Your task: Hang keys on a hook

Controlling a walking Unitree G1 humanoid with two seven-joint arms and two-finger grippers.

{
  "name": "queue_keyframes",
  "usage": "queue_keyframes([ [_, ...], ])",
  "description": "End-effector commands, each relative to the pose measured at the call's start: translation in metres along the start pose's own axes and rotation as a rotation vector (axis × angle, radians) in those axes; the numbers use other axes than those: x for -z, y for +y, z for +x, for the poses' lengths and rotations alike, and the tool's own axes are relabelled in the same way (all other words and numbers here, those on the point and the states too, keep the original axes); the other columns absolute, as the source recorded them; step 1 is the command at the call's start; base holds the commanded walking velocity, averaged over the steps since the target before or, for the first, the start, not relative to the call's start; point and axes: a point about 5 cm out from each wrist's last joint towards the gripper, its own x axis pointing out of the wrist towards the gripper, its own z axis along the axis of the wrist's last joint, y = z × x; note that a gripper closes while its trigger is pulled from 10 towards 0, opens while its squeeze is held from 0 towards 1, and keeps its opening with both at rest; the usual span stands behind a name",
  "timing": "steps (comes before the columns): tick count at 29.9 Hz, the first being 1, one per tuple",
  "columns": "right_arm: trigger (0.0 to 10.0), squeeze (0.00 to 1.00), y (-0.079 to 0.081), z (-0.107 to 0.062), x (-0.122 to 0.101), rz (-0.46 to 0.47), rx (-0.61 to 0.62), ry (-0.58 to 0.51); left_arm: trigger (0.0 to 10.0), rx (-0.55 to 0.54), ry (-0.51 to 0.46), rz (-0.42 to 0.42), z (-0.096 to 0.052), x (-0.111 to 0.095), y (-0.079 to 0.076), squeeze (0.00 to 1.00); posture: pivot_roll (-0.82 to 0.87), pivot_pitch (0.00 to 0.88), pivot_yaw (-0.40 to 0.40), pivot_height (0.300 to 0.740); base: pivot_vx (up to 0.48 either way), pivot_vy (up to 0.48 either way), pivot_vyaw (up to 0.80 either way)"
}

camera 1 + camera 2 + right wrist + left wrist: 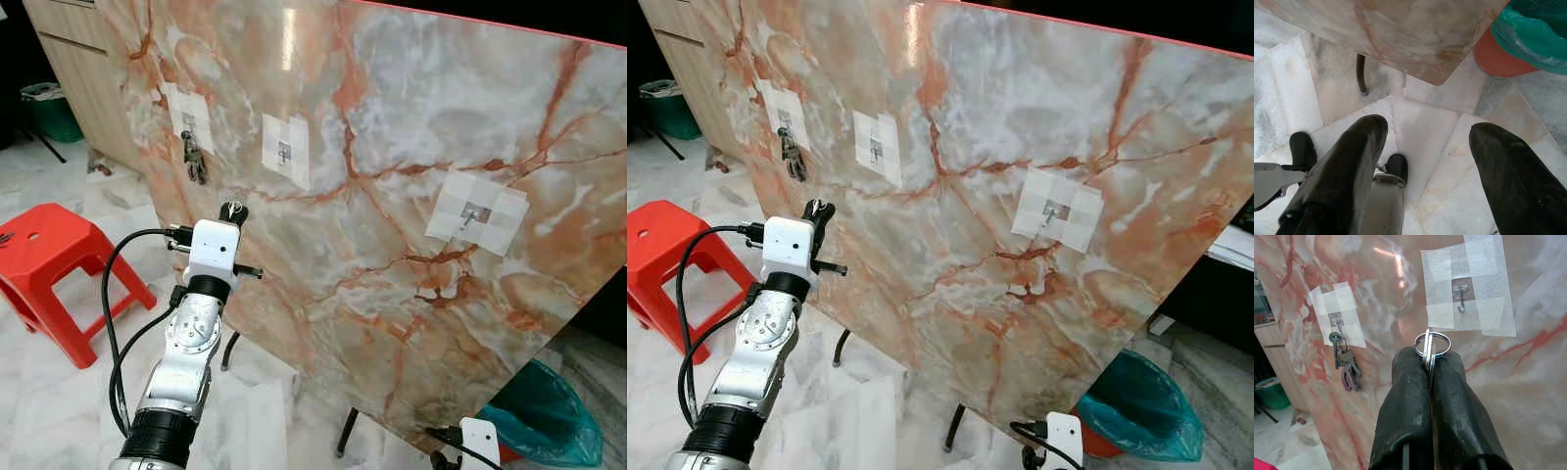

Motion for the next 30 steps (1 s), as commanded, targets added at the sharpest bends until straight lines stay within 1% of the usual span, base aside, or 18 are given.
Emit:
queue_keyframes([
  [1,10.0,0.0,0.0001,0.0005,-0.004,0.012,0.004,-0.015,10.0,0.009,-0.008,-0.013,0.0044,-0.0037,-0.0029,0.0,0.0,0.0,-0.071,0.74,0.0,0.0,0.0],
  [8,10.0,0.0,0.0003,0.0005,-0.0038,0.011,0.002,-0.012,10.0,0.011,-0.007,-0.011,0.0045,-0.0037,-0.0037,0.0,0.0,0.0,-0.07,0.74,0.0,0.0,0.0],
  [30,10.0,0.0,0.0006,0.0004,-0.0028,0.01,-0.001,-0.01,10.0,0.02,-0.025,-0.006,0.004,-0.0065,-0.0055,0.0,0.0,0.0,-0.071,0.74,0.274,0.0,0.0],
])
